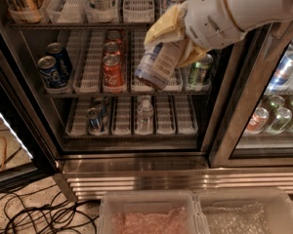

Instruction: Pick blue plastic bottle from top shelf of fridge

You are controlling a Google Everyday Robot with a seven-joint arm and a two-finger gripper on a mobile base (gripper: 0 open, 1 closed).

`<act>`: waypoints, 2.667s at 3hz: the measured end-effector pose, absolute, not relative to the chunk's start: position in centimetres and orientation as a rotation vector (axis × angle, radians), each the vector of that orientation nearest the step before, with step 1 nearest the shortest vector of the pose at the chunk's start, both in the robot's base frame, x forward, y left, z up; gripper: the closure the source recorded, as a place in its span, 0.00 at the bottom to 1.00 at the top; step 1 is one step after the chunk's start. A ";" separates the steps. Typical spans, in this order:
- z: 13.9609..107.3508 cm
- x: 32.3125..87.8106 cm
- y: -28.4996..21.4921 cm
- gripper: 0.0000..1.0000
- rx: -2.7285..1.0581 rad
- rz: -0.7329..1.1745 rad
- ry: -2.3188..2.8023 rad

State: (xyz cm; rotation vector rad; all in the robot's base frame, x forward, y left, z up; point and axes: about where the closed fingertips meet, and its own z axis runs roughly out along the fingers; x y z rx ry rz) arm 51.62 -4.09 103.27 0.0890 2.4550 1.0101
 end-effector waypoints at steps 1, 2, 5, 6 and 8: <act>103.3 51.6 -4.1 1.00 0.089 1.010 2.455; 100.6 48.8 -3.6 1.00 0.159 1.036 2.528; 94.7 43.8 -3.5 1.00 0.317 1.100 2.686; 94.8 43.5 -3.3 1.00 0.305 1.115 2.690; 90.6 41.2 -0.1 1.00 0.287 1.236 2.833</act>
Offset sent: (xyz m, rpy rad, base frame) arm -0.1016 0.0168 -0.1006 0.0454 0.3497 -0.0542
